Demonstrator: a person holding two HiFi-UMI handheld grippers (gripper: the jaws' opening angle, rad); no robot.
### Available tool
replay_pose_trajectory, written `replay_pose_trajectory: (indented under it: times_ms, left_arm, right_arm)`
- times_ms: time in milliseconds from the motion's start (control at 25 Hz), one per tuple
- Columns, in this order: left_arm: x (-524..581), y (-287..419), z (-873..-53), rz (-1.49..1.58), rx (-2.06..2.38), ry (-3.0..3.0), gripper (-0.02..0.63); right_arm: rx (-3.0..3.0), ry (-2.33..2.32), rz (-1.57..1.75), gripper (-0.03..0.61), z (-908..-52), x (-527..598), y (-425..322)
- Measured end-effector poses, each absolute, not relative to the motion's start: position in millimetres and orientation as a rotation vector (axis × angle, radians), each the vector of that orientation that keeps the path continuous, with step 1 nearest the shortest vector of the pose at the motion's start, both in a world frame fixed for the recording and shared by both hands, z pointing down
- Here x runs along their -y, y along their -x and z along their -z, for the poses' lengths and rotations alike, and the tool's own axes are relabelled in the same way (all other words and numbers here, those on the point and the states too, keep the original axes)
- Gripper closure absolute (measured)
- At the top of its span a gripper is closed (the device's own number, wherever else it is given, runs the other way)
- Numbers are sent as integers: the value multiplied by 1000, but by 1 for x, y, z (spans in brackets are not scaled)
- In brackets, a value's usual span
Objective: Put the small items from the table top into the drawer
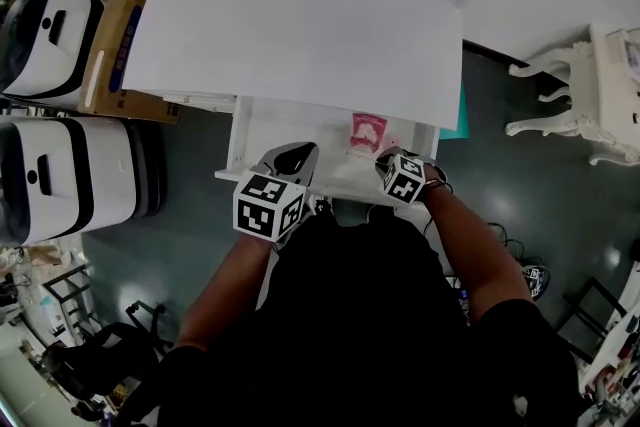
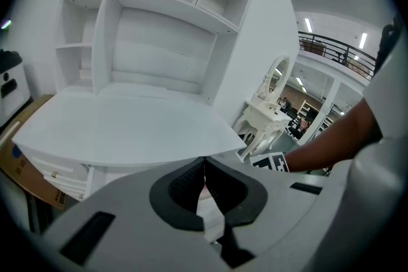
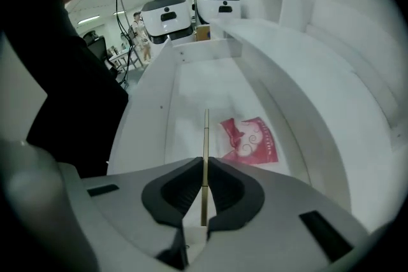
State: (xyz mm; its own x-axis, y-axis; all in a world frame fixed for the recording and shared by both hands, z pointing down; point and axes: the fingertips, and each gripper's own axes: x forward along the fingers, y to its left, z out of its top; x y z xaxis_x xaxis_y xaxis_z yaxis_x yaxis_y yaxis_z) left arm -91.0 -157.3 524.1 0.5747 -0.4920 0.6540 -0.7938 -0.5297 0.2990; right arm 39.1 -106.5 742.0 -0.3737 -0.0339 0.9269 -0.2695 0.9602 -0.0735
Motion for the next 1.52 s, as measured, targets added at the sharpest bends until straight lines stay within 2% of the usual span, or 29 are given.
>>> replay_pose_trajectory:
  times_ms: [760,1200,1520]
  left_arm:
    - [138,115,-527,-660,1130,-2109,603]
    - [136,114,-532,-667,1090,-2134,603]
    - [146,103,-527,-653,1012,-2213,603]
  right_arm:
    - [1805,-61,-163,532,-809,89,-42]
    - [1810,-141,-211,531,-806,93,-42]
    - [1881,-376,-314,531,-767,108,-54]
